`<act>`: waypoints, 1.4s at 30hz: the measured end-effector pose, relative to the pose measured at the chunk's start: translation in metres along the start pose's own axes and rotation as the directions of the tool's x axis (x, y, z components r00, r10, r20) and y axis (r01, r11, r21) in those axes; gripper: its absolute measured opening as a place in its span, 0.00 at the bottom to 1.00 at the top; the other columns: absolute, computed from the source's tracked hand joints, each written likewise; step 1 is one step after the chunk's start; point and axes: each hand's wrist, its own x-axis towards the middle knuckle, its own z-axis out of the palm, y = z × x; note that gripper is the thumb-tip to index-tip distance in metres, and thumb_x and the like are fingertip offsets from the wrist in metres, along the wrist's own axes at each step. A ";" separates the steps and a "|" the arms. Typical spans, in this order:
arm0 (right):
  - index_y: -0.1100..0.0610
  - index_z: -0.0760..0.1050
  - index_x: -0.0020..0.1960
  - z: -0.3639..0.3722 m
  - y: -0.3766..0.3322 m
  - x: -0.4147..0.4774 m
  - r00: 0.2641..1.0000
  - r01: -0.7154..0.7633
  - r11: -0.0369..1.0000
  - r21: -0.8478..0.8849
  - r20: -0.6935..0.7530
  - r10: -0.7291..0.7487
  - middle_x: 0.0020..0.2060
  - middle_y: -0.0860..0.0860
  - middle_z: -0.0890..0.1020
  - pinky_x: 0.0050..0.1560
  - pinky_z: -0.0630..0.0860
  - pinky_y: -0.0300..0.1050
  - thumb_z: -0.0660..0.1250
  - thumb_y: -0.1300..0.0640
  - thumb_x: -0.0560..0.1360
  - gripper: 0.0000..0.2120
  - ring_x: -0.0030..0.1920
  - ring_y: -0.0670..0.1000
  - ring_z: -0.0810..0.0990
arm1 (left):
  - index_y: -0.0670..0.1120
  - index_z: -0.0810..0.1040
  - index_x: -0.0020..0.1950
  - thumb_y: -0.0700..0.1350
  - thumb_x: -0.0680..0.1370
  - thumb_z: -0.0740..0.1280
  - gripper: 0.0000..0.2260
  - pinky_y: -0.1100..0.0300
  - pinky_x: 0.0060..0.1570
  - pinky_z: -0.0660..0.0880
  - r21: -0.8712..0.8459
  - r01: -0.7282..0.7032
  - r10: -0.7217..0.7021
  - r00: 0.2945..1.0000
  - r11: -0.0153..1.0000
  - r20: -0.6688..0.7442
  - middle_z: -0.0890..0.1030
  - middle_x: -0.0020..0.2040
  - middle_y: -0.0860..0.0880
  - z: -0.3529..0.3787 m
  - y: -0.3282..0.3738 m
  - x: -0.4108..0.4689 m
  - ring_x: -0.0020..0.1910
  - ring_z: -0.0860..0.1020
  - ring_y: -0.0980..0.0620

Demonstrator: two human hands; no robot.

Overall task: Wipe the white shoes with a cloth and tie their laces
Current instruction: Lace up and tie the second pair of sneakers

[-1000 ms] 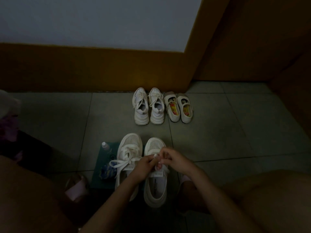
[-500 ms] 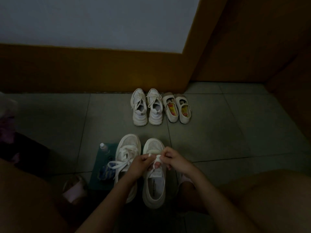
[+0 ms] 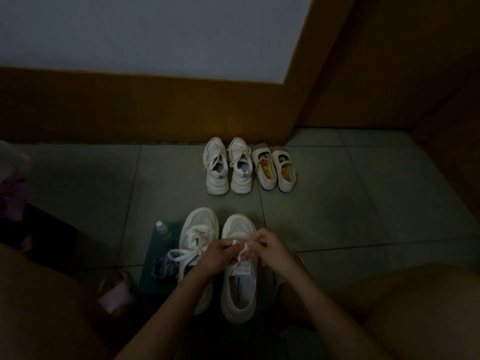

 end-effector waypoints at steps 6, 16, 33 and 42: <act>0.55 0.72 0.37 -0.001 0.004 0.001 0.998 -0.029 0.996 0.085 -0.052 0.033 0.35 0.52 0.78 0.25 0.69 0.31 0.66 0.64 0.75 0.09 0.32 0.45 0.75 | 0.37 0.79 0.56 0.40 0.79 0.61 0.11 0.60 0.44 0.79 -0.190 0.060 -0.053 0.998 0.980 0.044 0.82 0.49 0.35 -0.004 -0.004 -0.002 0.47 0.81 0.44; 0.55 0.73 0.33 0.011 0.012 -0.007 0.997 -0.069 0.995 0.076 0.027 0.067 0.29 0.50 0.76 0.26 0.69 0.29 0.68 0.68 0.72 0.13 0.23 0.37 0.74 | 0.37 0.77 0.58 0.36 0.77 0.64 0.11 0.64 0.35 0.78 -0.346 0.160 -0.143 0.987 0.925 0.072 0.82 0.49 0.39 -0.004 -0.004 -0.002 0.38 0.83 0.52; 0.67 0.74 0.55 0.010 0.019 0.000 0.981 -0.148 0.987 0.069 0.137 0.138 0.32 0.48 0.75 0.28 0.69 0.27 0.61 0.72 0.75 0.10 0.24 0.34 0.74 | 0.49 0.80 0.40 0.34 0.71 0.71 0.09 0.68 0.43 0.75 0.118 -0.124 0.144 0.974 0.985 -0.175 0.82 0.40 0.53 0.002 -0.011 -0.002 0.40 0.80 0.60; 0.70 0.76 0.56 0.007 0.019 -0.003 0.976 -0.169 0.981 0.092 0.155 0.153 0.35 0.48 0.77 0.30 0.69 0.26 0.65 0.66 0.75 0.11 0.28 0.33 0.76 | 0.52 0.82 0.39 0.38 0.70 0.72 0.08 0.69 0.44 0.76 0.326 -0.182 0.254 0.947 0.928 -0.196 0.83 0.40 0.56 -0.001 -0.009 -0.007 0.40 0.80 0.64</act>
